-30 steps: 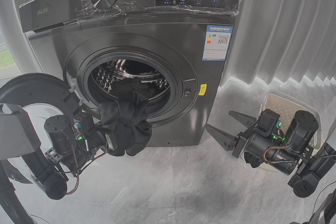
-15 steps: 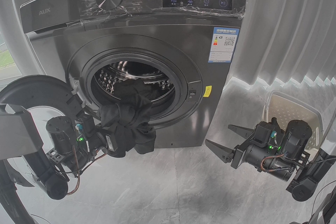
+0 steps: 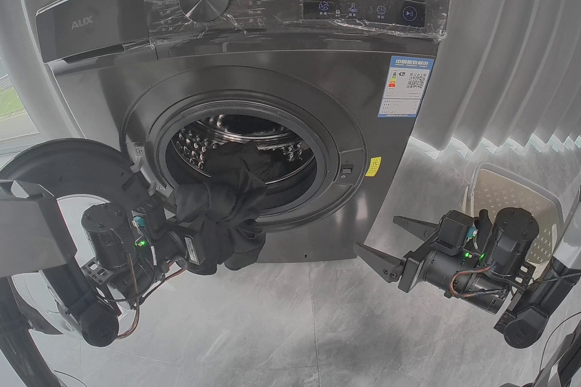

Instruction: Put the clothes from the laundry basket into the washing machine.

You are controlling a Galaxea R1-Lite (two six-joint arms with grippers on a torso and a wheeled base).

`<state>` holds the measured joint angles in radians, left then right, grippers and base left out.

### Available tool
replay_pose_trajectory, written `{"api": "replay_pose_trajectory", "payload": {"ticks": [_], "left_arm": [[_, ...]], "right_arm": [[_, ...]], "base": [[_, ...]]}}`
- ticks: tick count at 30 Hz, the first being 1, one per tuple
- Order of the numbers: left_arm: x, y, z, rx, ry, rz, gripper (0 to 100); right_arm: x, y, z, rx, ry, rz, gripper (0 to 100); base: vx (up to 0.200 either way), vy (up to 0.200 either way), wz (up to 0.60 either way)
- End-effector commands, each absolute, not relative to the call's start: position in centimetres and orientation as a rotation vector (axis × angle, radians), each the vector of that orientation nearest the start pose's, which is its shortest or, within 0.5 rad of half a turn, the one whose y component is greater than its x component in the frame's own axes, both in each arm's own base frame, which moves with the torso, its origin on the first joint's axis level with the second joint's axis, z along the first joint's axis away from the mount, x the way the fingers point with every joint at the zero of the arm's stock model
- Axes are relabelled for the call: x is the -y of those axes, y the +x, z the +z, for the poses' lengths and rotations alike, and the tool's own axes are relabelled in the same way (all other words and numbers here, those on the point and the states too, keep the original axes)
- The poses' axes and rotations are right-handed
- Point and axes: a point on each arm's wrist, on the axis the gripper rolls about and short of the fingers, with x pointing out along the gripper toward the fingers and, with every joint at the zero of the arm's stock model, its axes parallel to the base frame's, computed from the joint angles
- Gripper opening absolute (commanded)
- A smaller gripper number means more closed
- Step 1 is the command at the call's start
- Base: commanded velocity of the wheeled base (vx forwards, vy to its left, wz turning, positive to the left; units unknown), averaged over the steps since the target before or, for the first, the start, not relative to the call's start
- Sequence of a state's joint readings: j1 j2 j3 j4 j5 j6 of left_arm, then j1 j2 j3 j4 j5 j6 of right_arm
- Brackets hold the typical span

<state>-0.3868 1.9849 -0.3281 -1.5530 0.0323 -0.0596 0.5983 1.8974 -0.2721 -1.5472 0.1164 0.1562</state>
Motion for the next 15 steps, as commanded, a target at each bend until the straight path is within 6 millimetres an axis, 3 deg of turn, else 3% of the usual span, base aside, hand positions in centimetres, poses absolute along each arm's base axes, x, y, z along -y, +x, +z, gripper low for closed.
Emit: {"api": "replay_pose_trajectory", "payload": {"ticks": [1,10,15], "left_arm": [[10.75,26.13,8.24,-0.116,-0.036,-0.357,0],[10.98,25.91,8.14,-0.123,-0.034,-0.367,0],[11.02,25.89,8.14,-0.123,-0.036,-0.369,0]], "right_arm": [[-15.13,21.66,9.71,-0.135,0.130,0.708,100],[-15.16,21.64,9.71,-0.135,0.130,0.710,100],[-15.13,21.66,9.71,-0.135,0.130,0.708,100]], "base": [[0.000,0.000,0.00],[0.000,0.000,0.00],[0.000,0.200,0.00]]}}
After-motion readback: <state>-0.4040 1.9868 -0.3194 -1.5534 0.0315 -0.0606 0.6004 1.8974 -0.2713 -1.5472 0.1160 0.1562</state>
